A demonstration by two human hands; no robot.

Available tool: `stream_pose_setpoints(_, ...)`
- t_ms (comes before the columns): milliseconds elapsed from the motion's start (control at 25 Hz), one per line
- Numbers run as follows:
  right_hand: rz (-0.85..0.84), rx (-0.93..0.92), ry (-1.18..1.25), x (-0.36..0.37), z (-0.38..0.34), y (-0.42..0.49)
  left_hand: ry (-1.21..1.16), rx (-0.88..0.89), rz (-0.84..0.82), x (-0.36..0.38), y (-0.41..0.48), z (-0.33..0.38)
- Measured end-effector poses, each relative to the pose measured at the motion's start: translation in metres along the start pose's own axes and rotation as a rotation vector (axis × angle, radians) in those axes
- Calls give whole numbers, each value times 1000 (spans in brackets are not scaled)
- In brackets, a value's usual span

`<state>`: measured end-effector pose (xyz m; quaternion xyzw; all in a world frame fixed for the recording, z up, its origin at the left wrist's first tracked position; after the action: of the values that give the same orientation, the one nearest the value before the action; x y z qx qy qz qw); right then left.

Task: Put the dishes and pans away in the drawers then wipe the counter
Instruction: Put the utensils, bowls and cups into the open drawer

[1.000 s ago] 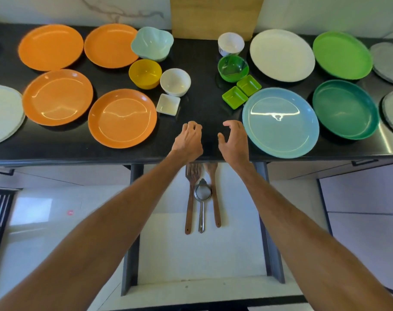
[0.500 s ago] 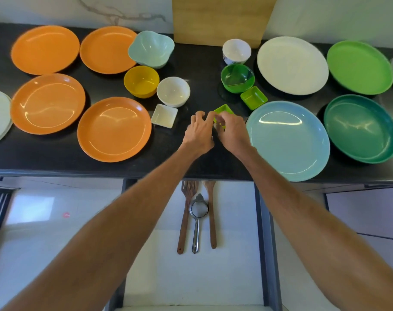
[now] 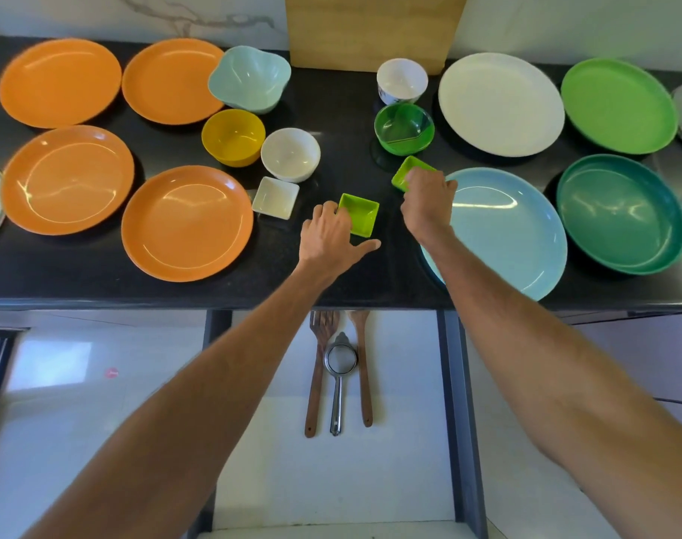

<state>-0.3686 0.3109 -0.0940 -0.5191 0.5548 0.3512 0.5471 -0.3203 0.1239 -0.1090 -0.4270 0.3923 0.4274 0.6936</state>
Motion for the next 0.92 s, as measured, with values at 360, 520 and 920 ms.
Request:
stream_pose_setpoints(360, 113, -230, 223, 28, -32, -116, -237, -109, 21, 5, -61, -30)
stream_pose_setpoints(520, 153, -296, 439, 32, -26, -182, -471, -120, 23, 15, -115, -37)
stream_pose_setpoints(920, -145, 103, 1086, 105, 62, -303, -737, -183, -222, 103, -212, 8)
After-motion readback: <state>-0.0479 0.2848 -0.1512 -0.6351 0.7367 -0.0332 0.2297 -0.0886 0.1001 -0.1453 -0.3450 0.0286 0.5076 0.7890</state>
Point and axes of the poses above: each hand's wrist, its own y-axis towards the middle knuckle, its own x-axis out of the palm, z = x × y, the point moved 9 cm from there along y, towards the middle knuckle, and after that the axes turned 10 degrees about -z, right-handed, at the moved point
